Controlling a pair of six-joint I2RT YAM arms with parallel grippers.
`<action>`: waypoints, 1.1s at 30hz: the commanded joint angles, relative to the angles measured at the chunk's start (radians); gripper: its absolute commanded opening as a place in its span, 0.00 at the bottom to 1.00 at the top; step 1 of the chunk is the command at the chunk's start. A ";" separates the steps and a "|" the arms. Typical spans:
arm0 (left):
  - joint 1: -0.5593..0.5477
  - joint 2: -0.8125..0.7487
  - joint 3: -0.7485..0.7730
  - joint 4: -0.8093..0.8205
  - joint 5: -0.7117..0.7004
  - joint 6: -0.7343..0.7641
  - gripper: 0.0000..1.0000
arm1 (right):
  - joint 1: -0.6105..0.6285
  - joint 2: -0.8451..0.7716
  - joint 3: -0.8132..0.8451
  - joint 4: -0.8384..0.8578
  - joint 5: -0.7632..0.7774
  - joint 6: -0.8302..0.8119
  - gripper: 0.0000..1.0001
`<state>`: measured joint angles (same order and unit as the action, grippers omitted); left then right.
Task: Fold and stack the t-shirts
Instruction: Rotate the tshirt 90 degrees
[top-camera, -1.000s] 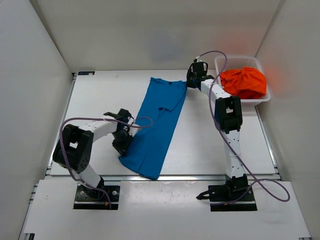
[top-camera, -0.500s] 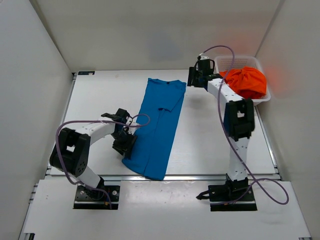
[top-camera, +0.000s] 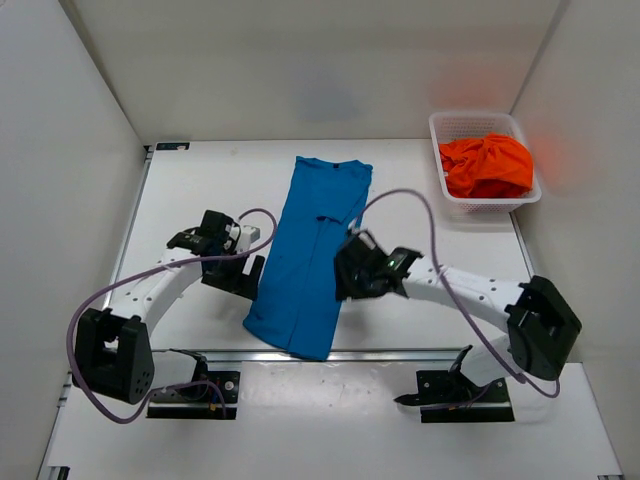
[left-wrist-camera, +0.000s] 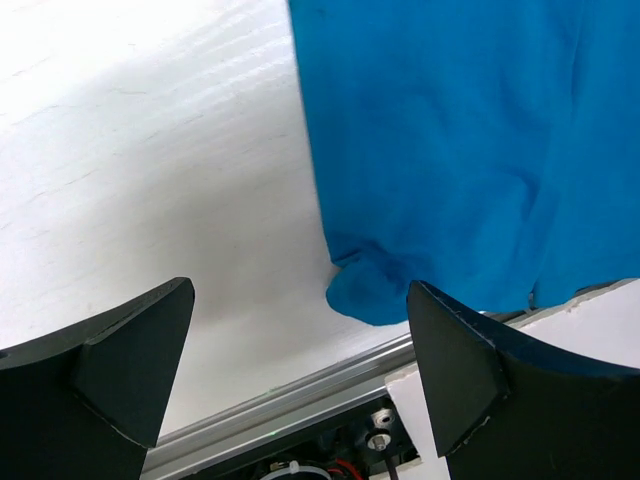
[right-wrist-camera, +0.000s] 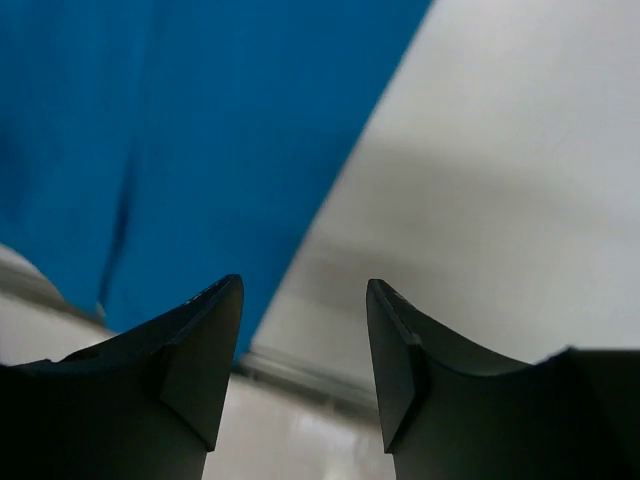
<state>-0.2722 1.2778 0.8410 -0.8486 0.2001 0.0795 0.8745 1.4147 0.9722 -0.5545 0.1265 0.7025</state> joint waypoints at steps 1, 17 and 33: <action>-0.022 0.003 -0.028 0.039 0.012 -0.020 0.99 | 0.129 -0.029 -0.070 -0.070 -0.060 0.274 0.50; -0.005 -0.011 -0.065 0.052 -0.008 -0.037 0.99 | 0.267 -0.010 -0.334 0.363 -0.353 0.453 0.50; -0.024 -0.008 -0.071 0.062 -0.011 -0.041 0.99 | 0.202 0.030 -0.422 0.539 -0.396 0.581 0.47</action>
<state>-0.2920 1.2911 0.7780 -0.8066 0.1909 0.0441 1.0893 1.4242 0.5480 -0.0830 -0.2493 1.2549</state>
